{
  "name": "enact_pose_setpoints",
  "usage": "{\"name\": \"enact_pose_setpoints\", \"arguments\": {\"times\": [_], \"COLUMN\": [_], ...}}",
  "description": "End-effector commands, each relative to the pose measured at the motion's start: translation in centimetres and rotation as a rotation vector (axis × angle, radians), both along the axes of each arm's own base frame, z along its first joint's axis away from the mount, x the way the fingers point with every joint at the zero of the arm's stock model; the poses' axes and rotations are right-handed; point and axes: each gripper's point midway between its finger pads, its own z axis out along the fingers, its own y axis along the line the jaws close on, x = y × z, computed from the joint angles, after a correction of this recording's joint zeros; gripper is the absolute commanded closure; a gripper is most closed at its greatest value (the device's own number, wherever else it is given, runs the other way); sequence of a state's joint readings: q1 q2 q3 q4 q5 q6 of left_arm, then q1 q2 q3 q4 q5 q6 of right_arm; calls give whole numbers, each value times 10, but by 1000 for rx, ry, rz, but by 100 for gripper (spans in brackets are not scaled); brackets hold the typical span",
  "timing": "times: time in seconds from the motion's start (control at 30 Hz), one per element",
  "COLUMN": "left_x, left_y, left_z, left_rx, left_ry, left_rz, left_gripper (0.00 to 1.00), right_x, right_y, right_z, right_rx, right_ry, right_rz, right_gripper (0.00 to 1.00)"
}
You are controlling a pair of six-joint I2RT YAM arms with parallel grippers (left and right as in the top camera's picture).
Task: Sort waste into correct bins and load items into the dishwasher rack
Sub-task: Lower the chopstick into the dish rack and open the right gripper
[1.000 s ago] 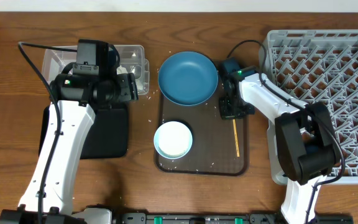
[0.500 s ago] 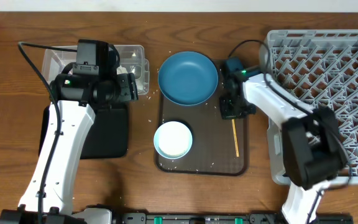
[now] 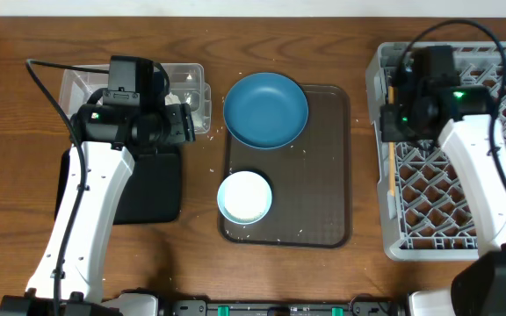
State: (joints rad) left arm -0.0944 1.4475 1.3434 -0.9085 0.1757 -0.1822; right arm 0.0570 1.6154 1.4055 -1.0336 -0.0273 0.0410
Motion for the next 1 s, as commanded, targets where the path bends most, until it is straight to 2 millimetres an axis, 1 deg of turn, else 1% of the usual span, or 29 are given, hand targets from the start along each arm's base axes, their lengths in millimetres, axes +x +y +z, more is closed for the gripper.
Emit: {"name": "enact_pose_setpoints", "arguments": {"times": [0.0, 0.17, 0.27, 0.3, 0.33, 0.43, 0.53, 0.67, 0.77, 0.97], "left_x": [1, 1, 1, 1, 1, 1, 1, 1, 1, -1], "left_y": [2, 2, 2, 2, 2, 2, 2, 2, 2, 2], "left_z": [-1, -1, -1, -1, -1, -1, -1, -1, -1, -2], "left_rx": [14, 14, 14, 14, 14, 14, 14, 14, 14, 15], "left_ry": [0, 0, 0, 0, 0, 0, 0, 0, 0, 7], "left_rz": [1, 1, 1, 1, 1, 1, 1, 1, 1, 1], "left_gripper": [29, 29, 29, 29, 29, 29, 29, 29, 29, 29], "right_x": [-2, -8, -9, -8, -7, -3, -3, -3, -2, 2], "right_y": [-19, -37, -39, -39, -39, -40, -40, -40, -40, -37], "right_z": [-10, -26, -35, -38, -41, -47, -49, -48, -48, -47], "right_rx": [-26, -40, -41, -41, -41, -41, -41, -44, -43, -33], "right_ry": [39, 112, 143, 148, 150, 157, 160, 158, 158, 138], "right_rz": [11, -35, -40, -40, -40, -40, -40, -41, -41, -39], "right_gripper": [99, 99, 98, 96, 91, 73, 66, 53, 49, 45]}}
